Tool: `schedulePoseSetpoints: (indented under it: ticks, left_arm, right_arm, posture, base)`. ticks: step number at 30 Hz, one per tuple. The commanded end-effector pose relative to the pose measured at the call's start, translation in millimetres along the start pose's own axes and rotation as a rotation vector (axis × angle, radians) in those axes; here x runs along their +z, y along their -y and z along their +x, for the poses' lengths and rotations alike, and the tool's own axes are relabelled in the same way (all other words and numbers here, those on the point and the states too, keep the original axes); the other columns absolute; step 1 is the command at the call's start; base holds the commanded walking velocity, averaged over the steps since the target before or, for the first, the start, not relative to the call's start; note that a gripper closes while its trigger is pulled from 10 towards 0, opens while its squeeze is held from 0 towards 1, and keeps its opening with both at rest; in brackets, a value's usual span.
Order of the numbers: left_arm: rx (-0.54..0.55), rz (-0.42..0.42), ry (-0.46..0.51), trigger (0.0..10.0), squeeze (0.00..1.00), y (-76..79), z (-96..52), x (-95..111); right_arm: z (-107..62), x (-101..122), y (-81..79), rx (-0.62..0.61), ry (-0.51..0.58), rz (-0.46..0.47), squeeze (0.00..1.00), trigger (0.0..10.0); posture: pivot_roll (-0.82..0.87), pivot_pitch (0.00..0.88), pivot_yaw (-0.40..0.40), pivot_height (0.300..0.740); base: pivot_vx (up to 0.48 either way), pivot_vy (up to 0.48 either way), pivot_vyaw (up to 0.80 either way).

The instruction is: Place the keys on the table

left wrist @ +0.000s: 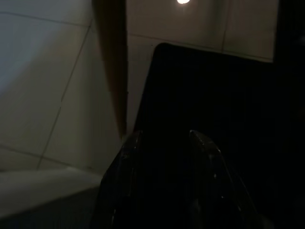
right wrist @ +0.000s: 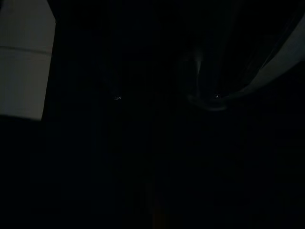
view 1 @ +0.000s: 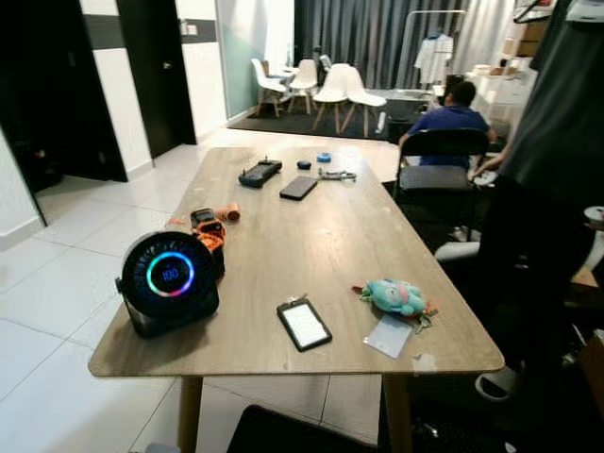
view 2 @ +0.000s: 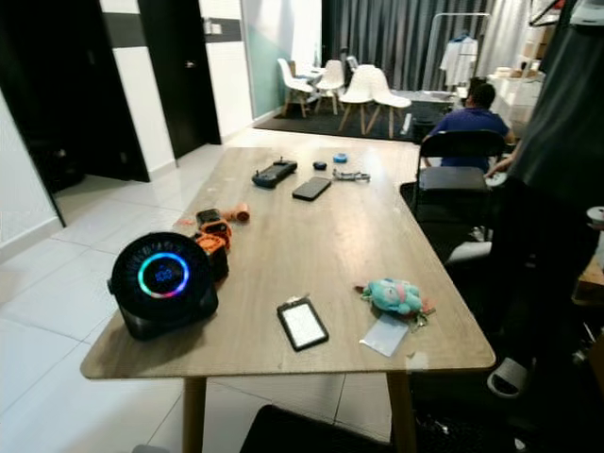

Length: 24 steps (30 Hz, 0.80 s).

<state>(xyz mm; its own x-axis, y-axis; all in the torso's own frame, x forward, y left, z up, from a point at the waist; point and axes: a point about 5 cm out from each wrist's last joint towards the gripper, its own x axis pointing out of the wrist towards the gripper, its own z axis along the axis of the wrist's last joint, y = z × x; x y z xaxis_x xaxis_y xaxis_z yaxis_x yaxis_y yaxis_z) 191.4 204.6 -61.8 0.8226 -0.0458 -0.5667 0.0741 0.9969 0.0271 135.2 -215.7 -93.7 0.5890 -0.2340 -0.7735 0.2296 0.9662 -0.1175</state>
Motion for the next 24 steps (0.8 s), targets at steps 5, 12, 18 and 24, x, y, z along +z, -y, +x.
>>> schedulePoseSetpoints:
  ticks: [5, 12, 18, 24]
  left_arm:
    - [-0.002, 0.016, -0.016, 10.0, 0.0, -4.4, -0.7, -1.0]
    - [-0.027, 0.038, -0.015, 10.0, 0.0, -7.1, -0.9, 0.3]
    - [-0.023, 0.037, -0.014, 10.0, 0.0, -8.0, -2.0, -0.9]
    - [-0.033, 0.04, -0.015, 10.0, 0.0, -6.8, -2.7, -2.1]
  right_arm:
    - [-2.5, -8.3, -1.2, 0.0, -0.025, 0.011, 0.0, 10.0]
    - [-2.3, -6.5, -3.2, 0.031, -0.012, 0.036, 0.0, 10.0]
    - [-1.1, -2.1, -7.8, 0.065, 0.004, -0.023, 0.0, 10.0]
    - [-0.5, -1.1, -10.0, 0.081, -0.001, -0.047, 0.0, 10.0]
  posture:
    - [0.01, 0.086, 0.036, 0.74]
    - [0.01, 0.093, 0.04, 0.74]
    - [0.01, 0.095, 0.04, 0.74]
    - [0.02, 0.096, 0.039, 0.74]
  base:
    - [0.0, 0.0, 0.0]
    - [0.0, 0.0, 0.0]
    - [0.0, 0.0, 0.0]
    - [0.0, 0.0, 0.78]
